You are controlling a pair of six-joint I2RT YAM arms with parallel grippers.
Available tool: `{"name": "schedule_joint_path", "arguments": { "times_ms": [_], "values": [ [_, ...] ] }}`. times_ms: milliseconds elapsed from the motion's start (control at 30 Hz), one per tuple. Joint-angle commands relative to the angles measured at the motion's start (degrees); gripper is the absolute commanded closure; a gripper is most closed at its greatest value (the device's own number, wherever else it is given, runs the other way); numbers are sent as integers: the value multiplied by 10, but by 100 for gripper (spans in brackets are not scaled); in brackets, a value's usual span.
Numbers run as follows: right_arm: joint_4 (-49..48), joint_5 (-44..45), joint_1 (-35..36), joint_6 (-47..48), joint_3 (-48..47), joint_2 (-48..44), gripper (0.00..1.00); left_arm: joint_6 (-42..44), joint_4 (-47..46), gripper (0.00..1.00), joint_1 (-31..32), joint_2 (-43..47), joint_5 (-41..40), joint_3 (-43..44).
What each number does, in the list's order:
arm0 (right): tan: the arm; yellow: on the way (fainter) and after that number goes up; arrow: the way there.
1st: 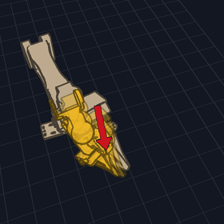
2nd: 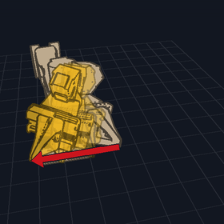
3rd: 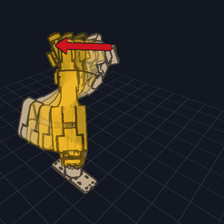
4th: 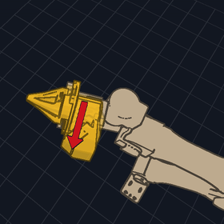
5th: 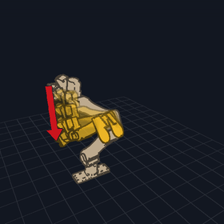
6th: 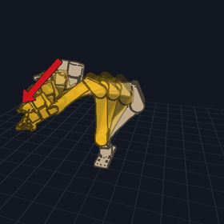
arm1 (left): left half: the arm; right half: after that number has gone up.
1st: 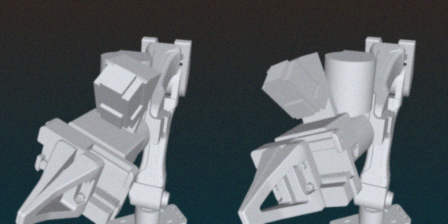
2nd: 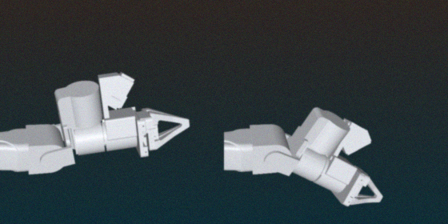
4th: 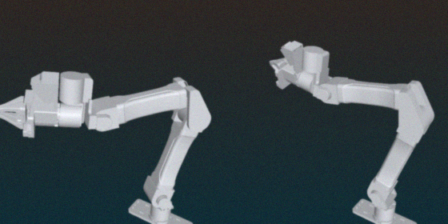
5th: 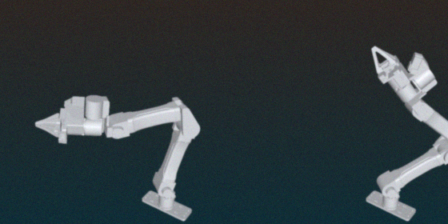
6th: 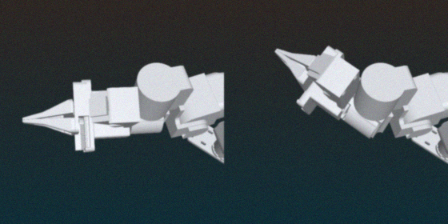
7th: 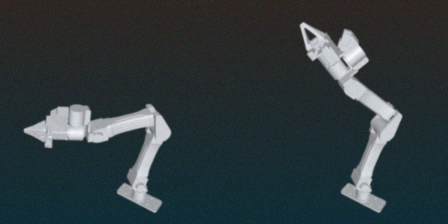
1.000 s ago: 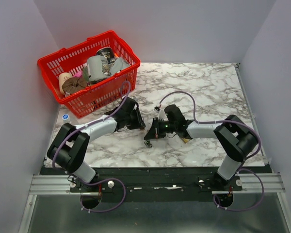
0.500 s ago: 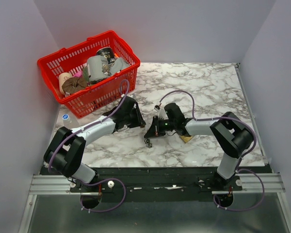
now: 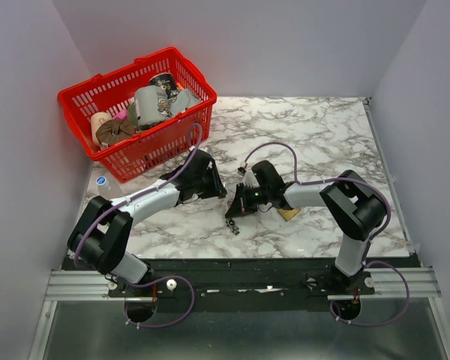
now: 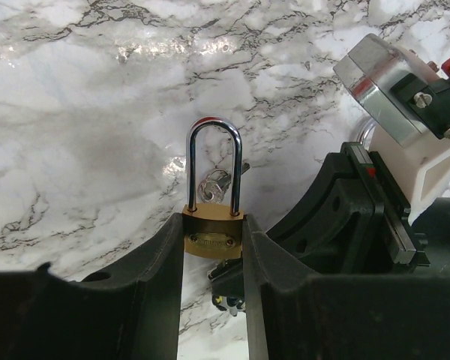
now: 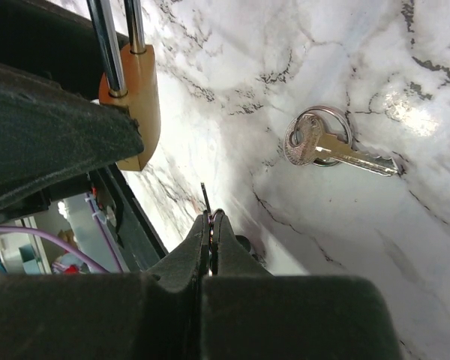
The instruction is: Unlock with the key
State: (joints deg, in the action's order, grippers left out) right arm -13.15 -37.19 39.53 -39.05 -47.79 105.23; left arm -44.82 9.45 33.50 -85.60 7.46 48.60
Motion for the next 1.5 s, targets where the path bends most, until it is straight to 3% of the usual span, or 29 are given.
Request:
{"name": "schedule_joint_path", "arguments": {
  "times_ms": [0,600,1467],
  "values": [
    [33,-3,-1,22,-19,-2,99,7,-9,100,10,2,-8,0],
    [32,10,0,30,-18,-33,99,12,-2,100,27,-17,-18,5],
    [45,15,0,24,-42,-5,99,14,-2,100,38,-19,-22,7]
  ]
}}
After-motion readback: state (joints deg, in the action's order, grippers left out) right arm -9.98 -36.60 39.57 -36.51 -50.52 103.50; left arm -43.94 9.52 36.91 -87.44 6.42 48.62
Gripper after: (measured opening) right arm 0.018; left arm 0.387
